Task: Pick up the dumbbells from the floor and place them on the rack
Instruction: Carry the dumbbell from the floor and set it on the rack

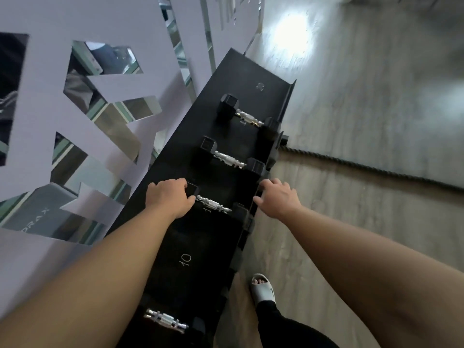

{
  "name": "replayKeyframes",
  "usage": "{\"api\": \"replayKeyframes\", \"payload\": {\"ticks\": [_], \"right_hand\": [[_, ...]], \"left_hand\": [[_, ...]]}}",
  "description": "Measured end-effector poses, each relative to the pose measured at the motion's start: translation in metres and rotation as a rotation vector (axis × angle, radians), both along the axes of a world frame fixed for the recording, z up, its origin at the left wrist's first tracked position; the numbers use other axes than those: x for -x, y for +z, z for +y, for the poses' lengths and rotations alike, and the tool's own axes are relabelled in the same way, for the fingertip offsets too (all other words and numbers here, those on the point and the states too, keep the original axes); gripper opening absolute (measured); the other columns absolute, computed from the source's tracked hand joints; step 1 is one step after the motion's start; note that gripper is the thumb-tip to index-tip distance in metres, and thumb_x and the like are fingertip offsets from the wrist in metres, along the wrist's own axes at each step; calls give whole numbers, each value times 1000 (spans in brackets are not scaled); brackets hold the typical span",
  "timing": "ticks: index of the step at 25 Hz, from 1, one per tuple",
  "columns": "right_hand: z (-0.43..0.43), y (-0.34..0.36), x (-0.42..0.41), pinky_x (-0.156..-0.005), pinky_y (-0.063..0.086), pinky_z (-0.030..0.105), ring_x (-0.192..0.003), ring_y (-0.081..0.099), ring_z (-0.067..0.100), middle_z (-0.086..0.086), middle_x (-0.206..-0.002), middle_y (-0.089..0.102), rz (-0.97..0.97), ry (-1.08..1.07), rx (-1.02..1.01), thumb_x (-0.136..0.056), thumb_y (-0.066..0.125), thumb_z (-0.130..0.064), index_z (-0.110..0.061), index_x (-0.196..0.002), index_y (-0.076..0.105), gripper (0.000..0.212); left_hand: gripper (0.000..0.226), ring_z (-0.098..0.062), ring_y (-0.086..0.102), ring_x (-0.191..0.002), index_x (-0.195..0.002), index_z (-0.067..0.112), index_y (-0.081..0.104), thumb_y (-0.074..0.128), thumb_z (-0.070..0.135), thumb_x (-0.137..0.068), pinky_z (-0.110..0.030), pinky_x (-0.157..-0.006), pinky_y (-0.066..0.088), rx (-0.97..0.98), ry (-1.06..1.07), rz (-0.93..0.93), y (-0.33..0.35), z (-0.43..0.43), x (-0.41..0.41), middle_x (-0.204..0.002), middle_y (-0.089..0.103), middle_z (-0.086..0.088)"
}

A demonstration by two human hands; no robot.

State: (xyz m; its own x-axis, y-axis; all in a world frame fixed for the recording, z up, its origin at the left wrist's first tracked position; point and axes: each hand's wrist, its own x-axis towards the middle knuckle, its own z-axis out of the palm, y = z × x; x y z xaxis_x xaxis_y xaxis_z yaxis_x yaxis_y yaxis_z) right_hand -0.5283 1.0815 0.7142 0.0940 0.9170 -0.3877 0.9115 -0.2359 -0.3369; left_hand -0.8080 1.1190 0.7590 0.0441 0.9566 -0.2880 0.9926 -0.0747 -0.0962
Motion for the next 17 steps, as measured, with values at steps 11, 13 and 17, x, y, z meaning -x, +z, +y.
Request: {"api": "replayKeyframes", "payload": {"ticks": [11, 13, 17], "right_hand": [[-172, 159, -51, -103, 49, 45, -123, 61, 28, 4, -140, 61, 63, -306, -305, -90, 60, -56, -25, -141, 53, 60], [-206, 177, -75, -102, 50, 44, -123, 62, 27, 5, -139, 63, 62, -378, -320, -90, 62, -55, -24, -141, 54, 60], [-274, 210, -129, -97, 51, 42, -119, 63, 26, 3, -132, 67, 13, -500, -329, -90, 59, -59, -23, -140, 54, 62]], "left_hand": [[44, -22, 66, -97, -111, 34, 66, 60, 68, -84, -38, -82, 54, -120, -317, -317, 146, -113, -74, -107, 72, 5], [46, -22, 65, -100, -112, 34, 66, 59, 70, -83, -39, -84, 53, -108, -399, -303, 163, -132, -102, -111, 71, 5], [50, -20, 63, -101, -109, 34, 66, 58, 74, -80, -41, -86, 53, -119, -545, -341, 192, -172, -170, -111, 70, 5]]}}
